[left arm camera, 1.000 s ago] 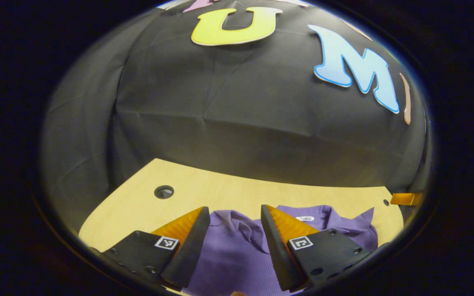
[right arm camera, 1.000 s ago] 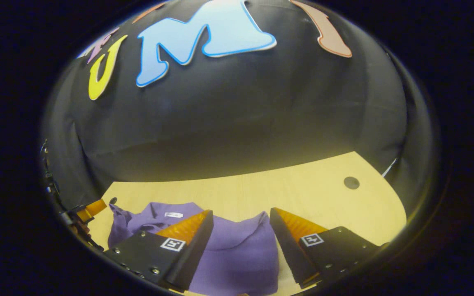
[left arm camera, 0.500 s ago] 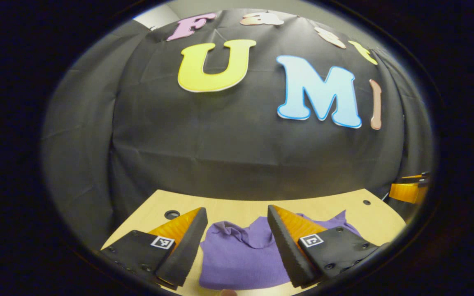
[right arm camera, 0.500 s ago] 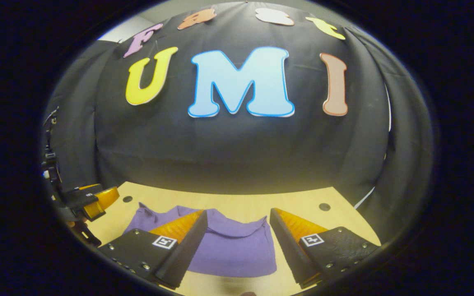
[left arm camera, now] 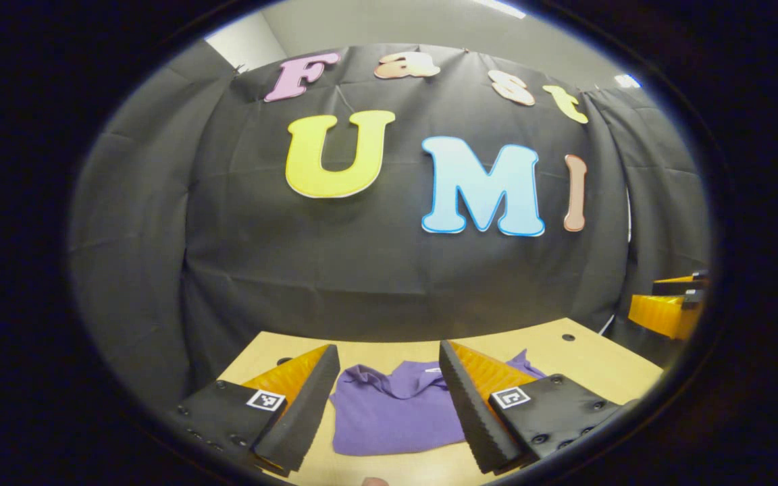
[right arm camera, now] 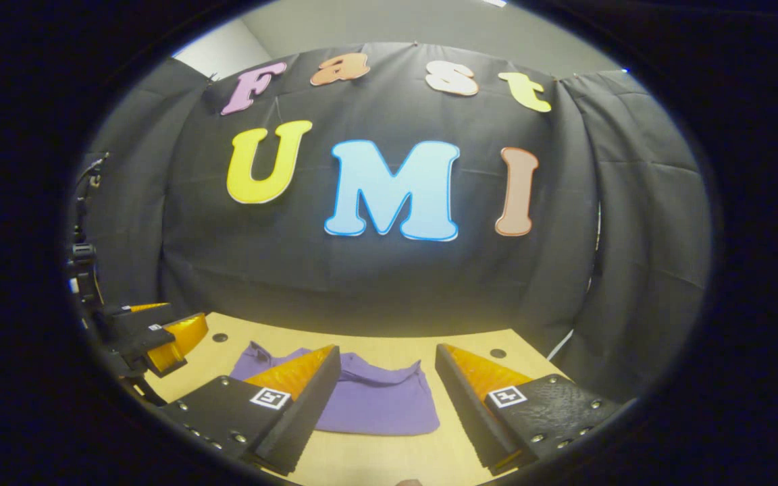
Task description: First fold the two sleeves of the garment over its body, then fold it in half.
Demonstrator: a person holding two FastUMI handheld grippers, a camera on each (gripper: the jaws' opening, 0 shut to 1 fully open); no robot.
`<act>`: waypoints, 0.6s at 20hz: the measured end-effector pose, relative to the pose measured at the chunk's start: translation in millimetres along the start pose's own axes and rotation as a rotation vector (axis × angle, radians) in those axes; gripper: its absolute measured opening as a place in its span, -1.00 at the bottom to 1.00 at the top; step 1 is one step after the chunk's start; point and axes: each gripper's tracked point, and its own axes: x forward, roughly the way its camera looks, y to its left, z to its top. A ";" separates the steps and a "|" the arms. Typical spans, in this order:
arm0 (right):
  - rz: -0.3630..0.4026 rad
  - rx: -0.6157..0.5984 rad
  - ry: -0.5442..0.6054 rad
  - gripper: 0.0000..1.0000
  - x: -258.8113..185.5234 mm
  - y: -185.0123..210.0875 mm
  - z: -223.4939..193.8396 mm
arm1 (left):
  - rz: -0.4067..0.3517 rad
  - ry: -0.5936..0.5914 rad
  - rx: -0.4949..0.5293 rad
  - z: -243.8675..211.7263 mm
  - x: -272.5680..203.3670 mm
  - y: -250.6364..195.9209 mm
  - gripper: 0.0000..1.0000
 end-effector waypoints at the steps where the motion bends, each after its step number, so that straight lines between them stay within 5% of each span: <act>1: -0.012 -0.017 -0.009 0.82 -5.8 -5.6 1.9 | 0.002 -0.013 0.014 4.0 -8.1 -1.5 0.87; 12: -0.019 -0.059 -0.049 0.81 -29.3 -33.8 9.4 | 0.003 -0.071 0.054 23.9 -65.5 -40.8 0.89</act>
